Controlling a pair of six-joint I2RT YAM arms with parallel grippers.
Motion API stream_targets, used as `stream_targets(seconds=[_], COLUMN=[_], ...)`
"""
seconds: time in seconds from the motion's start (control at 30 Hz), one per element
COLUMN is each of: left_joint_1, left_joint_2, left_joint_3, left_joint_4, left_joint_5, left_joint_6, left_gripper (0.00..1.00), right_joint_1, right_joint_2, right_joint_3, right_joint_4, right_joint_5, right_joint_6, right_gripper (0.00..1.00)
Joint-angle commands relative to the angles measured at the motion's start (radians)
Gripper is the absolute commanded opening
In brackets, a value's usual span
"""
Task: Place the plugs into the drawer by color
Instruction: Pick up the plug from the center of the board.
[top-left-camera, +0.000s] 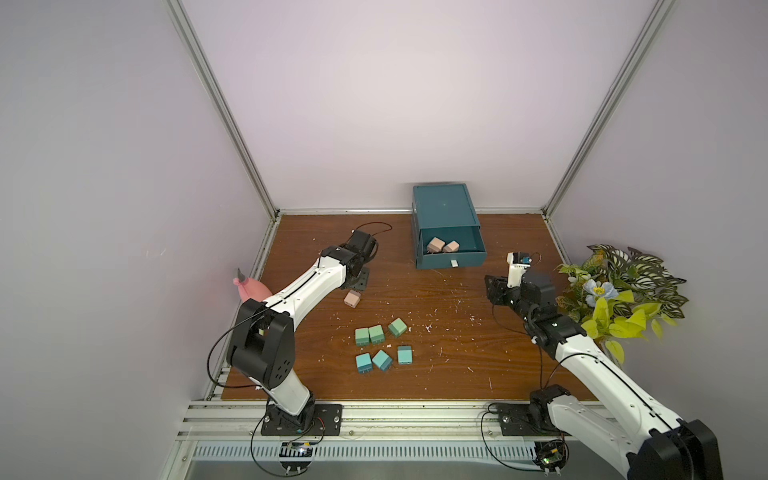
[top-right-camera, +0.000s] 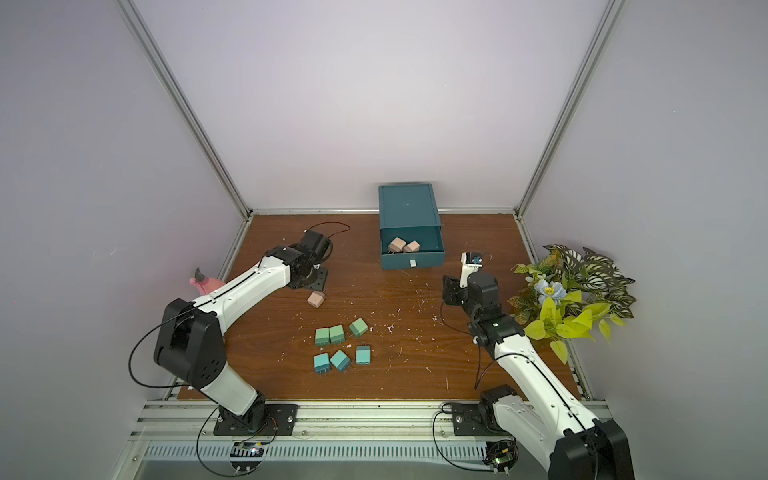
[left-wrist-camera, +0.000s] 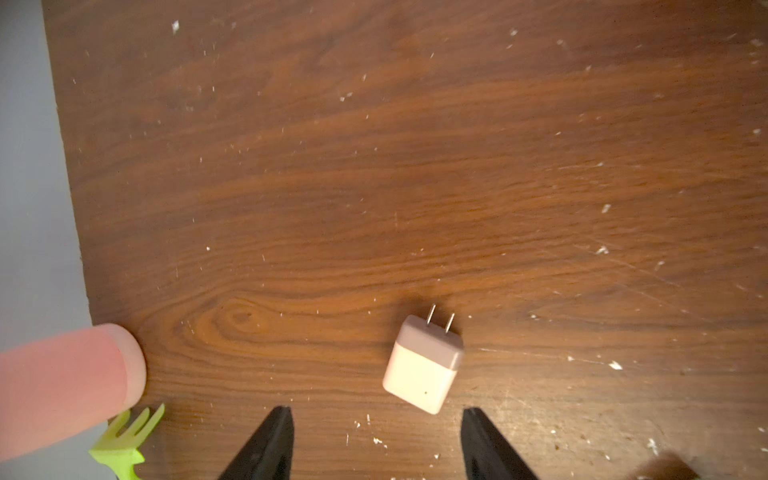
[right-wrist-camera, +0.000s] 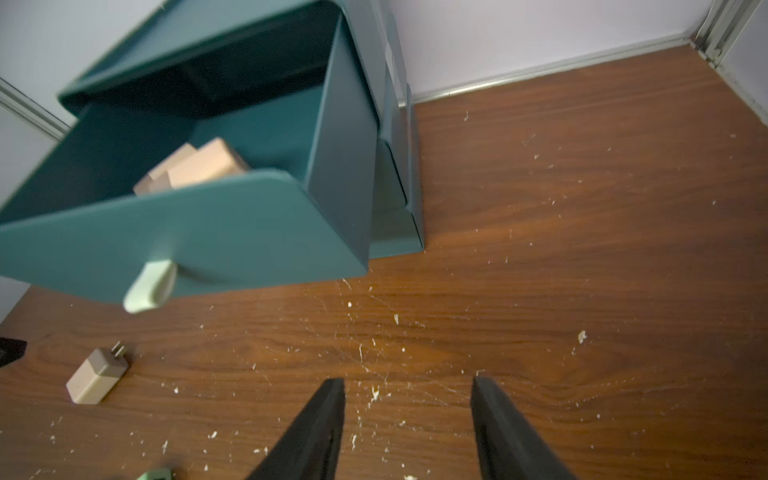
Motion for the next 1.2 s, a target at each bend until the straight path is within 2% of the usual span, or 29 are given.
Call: stream_targets(seconds=[0.0, 0.17, 0.4, 0.7, 1.17], left_joint_1=[0.022, 0.054, 0.061, 0.061, 0.06], left_joint_2=[0.019, 0.048, 0.133, 0.136, 0.122], left_joint_3=[-0.028, -0.063, -0.067, -0.101, -0.134], left_joint_4=[0.038, 0.104, 0.127, 0.127, 0.126], left_joint_5=[0.039, 0.093, 0.143, 0.163, 0.239], left_joint_6=[-0.003, 0.022, 0.023, 0.009, -0.024], left_gripper=[0.69, 0.79, 0.81, 0.81, 0.54], right_joint_1=[-0.004, -0.004, -0.004, -0.004, -0.004], right_joint_2=[-0.036, -0.032, -0.029, 0.006, 0.039], right_joint_3=[-0.032, -0.074, -0.078, -0.068, -0.038], right_joint_4=[0.091, 0.13, 0.13, 0.143, 0.146], right_joint_5=[-0.028, -0.055, -0.052, -0.061, -0.063], right_joint_6=[0.021, 0.035, 0.032, 0.028, 0.02], right_gripper=[0.56, 0.55, 0.56, 0.56, 0.56])
